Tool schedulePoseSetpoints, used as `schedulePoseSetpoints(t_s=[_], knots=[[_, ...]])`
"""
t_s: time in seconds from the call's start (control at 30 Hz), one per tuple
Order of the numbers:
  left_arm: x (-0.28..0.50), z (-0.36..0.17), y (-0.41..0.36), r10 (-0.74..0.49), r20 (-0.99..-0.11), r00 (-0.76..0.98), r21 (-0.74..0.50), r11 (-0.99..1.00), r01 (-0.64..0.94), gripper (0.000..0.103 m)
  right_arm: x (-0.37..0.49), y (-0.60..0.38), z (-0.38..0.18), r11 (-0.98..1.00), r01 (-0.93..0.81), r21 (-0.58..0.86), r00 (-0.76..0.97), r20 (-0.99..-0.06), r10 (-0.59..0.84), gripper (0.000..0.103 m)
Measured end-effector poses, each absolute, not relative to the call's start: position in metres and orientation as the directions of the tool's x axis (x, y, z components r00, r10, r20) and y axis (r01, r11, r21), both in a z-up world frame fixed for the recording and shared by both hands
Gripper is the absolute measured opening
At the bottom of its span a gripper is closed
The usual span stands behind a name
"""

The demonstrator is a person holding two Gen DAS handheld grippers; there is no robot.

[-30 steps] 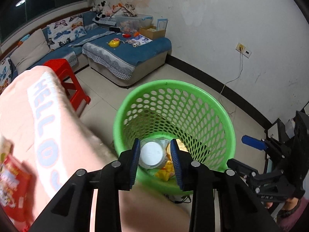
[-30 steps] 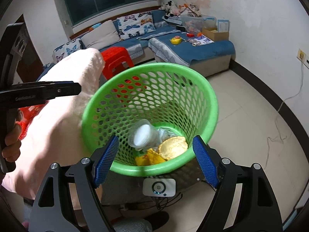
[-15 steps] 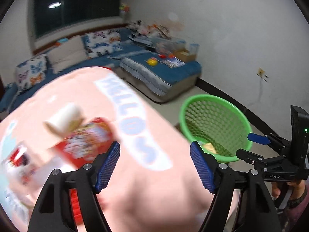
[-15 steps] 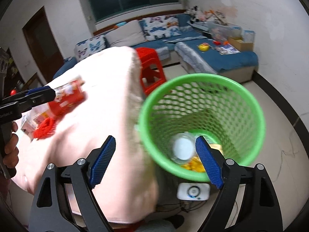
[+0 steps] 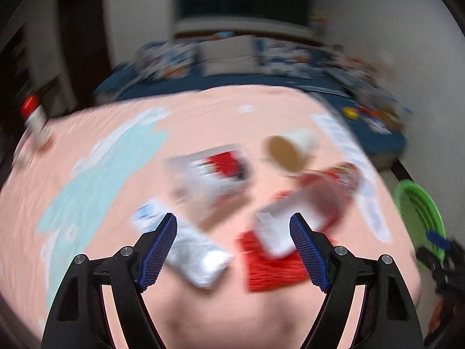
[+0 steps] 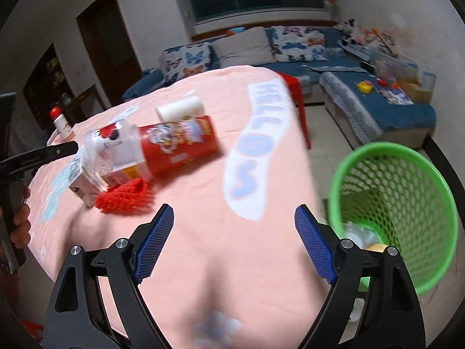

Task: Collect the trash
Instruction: 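Move both tools back over the table toward the milk carton, then grasp the white milk carton with the left gripper while the right gripper grasps the red mesh net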

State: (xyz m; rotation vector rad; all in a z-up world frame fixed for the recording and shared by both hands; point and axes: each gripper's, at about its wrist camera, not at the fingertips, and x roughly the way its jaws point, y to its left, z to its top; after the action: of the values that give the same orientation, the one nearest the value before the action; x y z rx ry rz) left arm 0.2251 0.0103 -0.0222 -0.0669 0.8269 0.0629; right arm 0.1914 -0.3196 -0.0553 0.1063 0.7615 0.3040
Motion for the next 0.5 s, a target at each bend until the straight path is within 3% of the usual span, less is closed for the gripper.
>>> schedulePoseSetpoints(t_s=[0.17, 0.5], knots=[[0.24, -0.038, 0.054, 0.105, -0.791, 0.602, -0.059, 0.968, -0.246, 0.08, 0.198, -0.293, -0.053, 0.936, -0.288, 0.202, 0.666, -0.661, 0.347, 0.085], [0.254, -0.069, 0.08, 0.024, -0.858, 0.512, -0.184, 0.918, -0.352, 0.08, 0.205, -0.257, -0.063, 0.914, -0.357, 0.195, 0.613, -0.689, 0.387, 0.085]])
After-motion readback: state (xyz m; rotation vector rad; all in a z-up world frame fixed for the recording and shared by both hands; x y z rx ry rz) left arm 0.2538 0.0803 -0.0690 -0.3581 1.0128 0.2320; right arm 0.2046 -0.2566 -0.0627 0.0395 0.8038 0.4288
